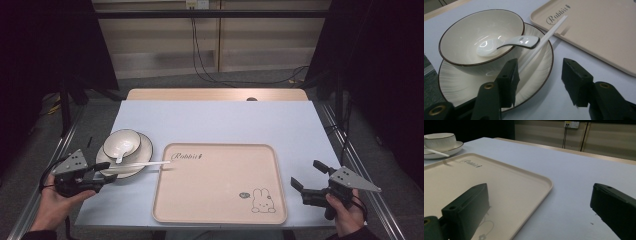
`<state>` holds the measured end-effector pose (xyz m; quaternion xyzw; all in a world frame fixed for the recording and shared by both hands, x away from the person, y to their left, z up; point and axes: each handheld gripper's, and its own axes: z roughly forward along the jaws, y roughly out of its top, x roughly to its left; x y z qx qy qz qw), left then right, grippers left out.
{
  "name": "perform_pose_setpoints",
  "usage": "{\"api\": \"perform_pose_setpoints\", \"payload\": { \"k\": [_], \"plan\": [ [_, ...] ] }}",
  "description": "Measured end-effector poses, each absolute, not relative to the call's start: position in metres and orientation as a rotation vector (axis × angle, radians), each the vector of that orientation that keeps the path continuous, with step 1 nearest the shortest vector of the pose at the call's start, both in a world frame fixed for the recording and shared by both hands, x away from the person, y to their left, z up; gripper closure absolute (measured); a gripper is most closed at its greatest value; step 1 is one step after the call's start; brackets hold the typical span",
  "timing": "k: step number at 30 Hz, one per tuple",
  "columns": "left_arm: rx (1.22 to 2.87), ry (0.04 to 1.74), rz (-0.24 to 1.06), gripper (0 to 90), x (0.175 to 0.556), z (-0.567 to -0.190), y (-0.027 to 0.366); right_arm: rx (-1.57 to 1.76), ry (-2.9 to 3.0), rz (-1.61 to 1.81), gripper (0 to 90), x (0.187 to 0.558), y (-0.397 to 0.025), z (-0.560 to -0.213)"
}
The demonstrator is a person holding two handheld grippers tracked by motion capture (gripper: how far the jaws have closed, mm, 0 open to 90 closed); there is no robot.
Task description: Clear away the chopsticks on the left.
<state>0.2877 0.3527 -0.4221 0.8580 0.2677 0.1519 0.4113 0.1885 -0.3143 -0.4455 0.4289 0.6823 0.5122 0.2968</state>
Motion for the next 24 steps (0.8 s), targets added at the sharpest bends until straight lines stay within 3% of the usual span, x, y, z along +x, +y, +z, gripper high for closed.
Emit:
{"api": "perform_pose_setpoints", "payload": {
  "k": [7,18,24],
  "plan": [
    [2.214,0.647,0.383,44.7,0.304,-0.429,0.354,1.146,1.806,1.370,1.6,0.188,-0.314,-0.445],
    [2.275,0.593,0.369,64.3,0.316,-0.437,0.355,1.149,1.808,1.371,1.6,0.188,-0.315,-0.445],
    [2.306,0.567,0.377,67.5,0.320,-0.439,0.352,1.136,1.817,1.369,1.8,0.188,-0.314,-0.446]
  ]
}}
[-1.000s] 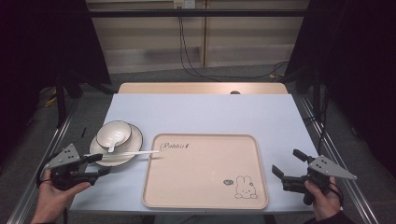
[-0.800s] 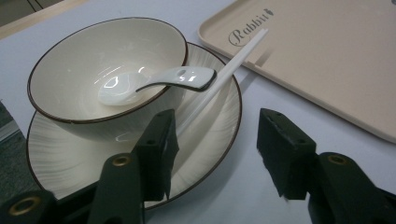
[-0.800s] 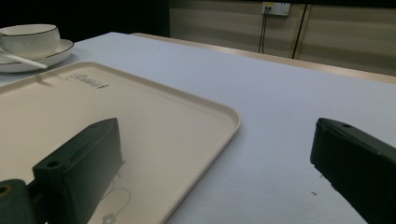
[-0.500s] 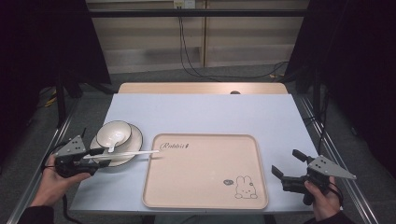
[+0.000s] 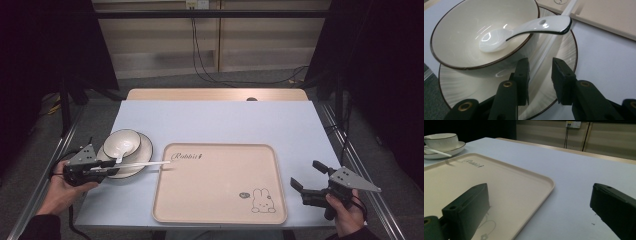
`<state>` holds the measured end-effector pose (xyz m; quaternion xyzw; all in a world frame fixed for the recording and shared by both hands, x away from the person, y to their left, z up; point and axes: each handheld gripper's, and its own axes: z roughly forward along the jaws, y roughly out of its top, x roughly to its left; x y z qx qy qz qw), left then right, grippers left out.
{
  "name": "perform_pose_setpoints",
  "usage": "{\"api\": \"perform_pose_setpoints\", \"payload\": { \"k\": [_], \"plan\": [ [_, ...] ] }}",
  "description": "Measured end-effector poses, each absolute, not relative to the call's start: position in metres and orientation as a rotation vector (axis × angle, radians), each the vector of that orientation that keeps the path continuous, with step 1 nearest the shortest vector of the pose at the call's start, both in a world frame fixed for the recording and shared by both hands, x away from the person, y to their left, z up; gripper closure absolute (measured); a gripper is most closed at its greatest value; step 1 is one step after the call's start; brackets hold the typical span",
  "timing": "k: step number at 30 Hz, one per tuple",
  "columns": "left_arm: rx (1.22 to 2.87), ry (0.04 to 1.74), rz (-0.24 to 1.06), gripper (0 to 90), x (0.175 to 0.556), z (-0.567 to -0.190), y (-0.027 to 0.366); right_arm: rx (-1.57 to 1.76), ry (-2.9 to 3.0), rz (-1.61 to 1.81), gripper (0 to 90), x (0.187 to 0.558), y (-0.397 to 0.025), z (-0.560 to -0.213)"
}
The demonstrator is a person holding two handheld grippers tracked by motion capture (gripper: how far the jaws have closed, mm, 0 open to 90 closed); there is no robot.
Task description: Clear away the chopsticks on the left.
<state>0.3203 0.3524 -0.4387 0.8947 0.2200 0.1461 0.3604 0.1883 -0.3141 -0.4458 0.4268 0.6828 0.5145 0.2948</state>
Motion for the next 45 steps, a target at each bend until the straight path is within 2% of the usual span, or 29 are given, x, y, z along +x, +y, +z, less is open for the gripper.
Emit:
{"api": "perform_pose_setpoints", "payload": {
  "k": [9,22,30,45],
  "plan": [
    [2.310,0.554,0.396,68.4,0.320,-0.439,0.351,1.134,1.819,1.379,1.8,0.188,-0.313,-0.446],
    [2.310,0.562,0.435,61.0,0.317,-0.444,0.352,1.136,1.819,1.376,2.0,0.188,-0.314,-0.446],
    [2.367,0.505,0.416,69.1,0.321,-0.443,0.344,1.133,1.822,1.378,2.0,0.188,-0.314,-0.446],
    [2.468,0.448,0.315,75.9,0.328,-0.444,0.324,1.143,1.822,1.378,1.9,0.189,-0.314,-0.446]
  ]
}}
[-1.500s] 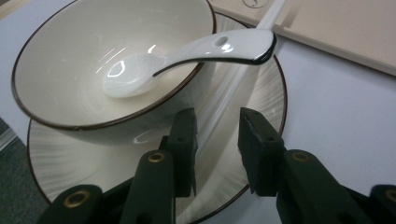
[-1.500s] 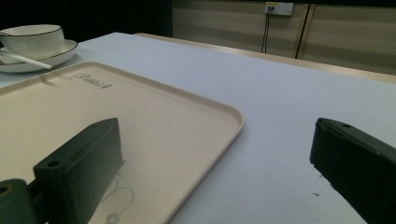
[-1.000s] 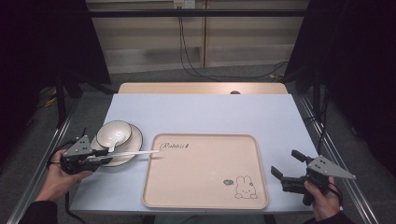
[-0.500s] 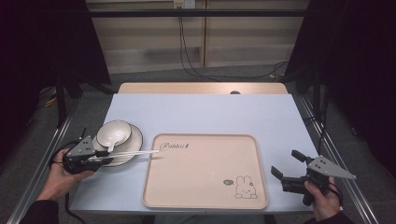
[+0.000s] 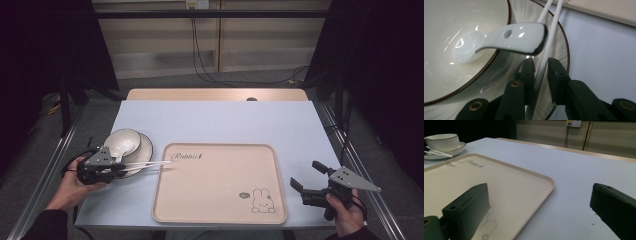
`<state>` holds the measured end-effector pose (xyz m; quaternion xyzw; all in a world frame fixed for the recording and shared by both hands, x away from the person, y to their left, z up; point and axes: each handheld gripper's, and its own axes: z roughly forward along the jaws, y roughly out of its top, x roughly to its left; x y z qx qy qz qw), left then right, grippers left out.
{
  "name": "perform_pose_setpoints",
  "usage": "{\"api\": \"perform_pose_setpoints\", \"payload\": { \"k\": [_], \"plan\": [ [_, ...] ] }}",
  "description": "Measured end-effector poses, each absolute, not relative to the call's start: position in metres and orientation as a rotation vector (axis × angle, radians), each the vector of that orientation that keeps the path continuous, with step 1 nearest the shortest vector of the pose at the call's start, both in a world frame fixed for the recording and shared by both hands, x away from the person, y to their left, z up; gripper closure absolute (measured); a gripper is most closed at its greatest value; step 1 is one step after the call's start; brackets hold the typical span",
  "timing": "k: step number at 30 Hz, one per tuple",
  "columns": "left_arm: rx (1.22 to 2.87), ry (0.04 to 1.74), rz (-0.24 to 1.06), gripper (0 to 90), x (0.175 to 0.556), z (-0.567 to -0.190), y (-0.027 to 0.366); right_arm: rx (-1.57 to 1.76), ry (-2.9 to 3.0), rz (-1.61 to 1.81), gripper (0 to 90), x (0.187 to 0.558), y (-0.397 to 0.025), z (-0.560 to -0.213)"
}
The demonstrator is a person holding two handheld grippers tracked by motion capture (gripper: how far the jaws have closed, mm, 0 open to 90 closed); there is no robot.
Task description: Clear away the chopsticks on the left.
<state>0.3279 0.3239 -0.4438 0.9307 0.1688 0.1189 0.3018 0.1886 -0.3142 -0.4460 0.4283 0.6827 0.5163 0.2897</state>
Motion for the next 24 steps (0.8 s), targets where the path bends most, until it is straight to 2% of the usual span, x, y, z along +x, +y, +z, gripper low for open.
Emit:
{"api": "perform_pose_setpoints", "payload": {
  "k": [5,10,24],
  "plan": [
    [2.465,0.460,0.275,75.5,0.3321,-0.4454,0.3183,1.141,1.825,1.377,1.7,0.1886,-0.3144,-0.4461],
    [2.485,0.447,0.241,79.3,0.3342,-0.4444,0.3167,1.143,1.825,1.378,1.6,0.1887,-0.3145,-0.4462],
    [2.475,0.446,0.214,84.2,0.3324,-0.4410,0.3219,1.155,1.816,1.378,1.5,0.1884,-0.3145,-0.4457]
  ]
}}
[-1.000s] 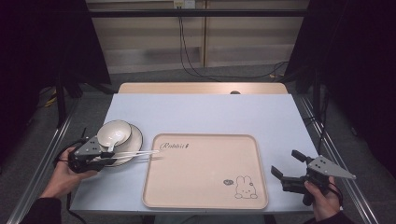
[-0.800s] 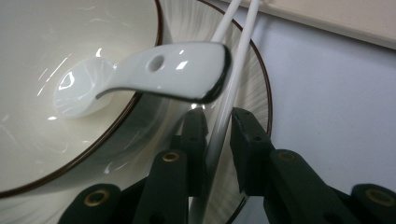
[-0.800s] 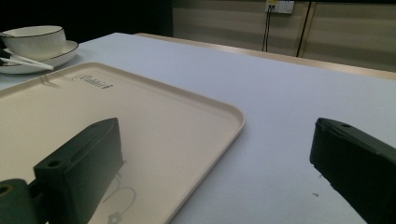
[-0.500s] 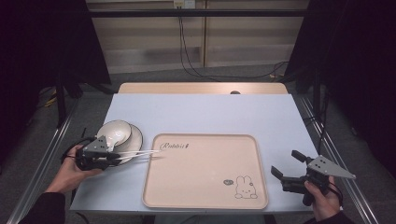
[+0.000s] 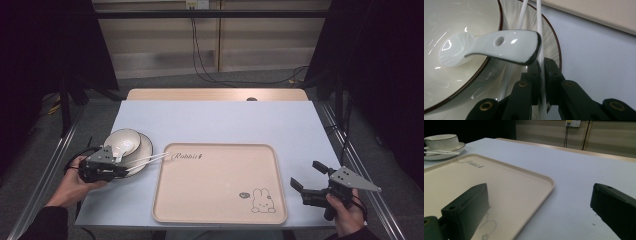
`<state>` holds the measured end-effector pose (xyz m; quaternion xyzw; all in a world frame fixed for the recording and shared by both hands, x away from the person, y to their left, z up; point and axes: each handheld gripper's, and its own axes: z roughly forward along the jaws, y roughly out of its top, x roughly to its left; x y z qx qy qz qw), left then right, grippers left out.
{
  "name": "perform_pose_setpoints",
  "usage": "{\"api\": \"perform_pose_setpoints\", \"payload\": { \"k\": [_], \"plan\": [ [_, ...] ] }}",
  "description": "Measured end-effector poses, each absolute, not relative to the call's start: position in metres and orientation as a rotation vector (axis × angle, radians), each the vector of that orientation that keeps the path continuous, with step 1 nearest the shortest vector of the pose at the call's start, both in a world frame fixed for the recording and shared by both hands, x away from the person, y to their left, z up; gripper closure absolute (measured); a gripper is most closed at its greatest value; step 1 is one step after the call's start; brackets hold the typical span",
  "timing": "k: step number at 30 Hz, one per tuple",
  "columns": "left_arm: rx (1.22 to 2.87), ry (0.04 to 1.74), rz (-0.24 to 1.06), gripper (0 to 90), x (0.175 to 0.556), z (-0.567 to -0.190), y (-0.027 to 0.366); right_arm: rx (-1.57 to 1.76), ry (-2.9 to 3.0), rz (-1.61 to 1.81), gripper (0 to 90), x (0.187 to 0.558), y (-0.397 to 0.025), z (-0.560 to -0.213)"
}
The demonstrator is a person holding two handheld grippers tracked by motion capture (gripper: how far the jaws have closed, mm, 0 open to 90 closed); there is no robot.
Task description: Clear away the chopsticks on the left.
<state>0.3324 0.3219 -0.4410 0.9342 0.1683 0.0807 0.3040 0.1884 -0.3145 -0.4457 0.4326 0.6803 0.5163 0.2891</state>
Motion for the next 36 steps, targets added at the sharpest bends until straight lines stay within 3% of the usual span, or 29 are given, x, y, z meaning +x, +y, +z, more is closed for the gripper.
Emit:
{"api": "perform_pose_setpoints", "payload": {
  "k": [18,36],
  "plan": [
    [2.340,0.616,0.147,84.5,0.319,-0.427,0.326,1.157,1.811,1.382,1.5,0.188,-0.314,-0.446],
    [2.163,0.864,0.179,84.5,0.276,-0.404,0.313,1.158,1.810,1.392,1.5,0.188,-0.314,-0.445]
  ]
}}
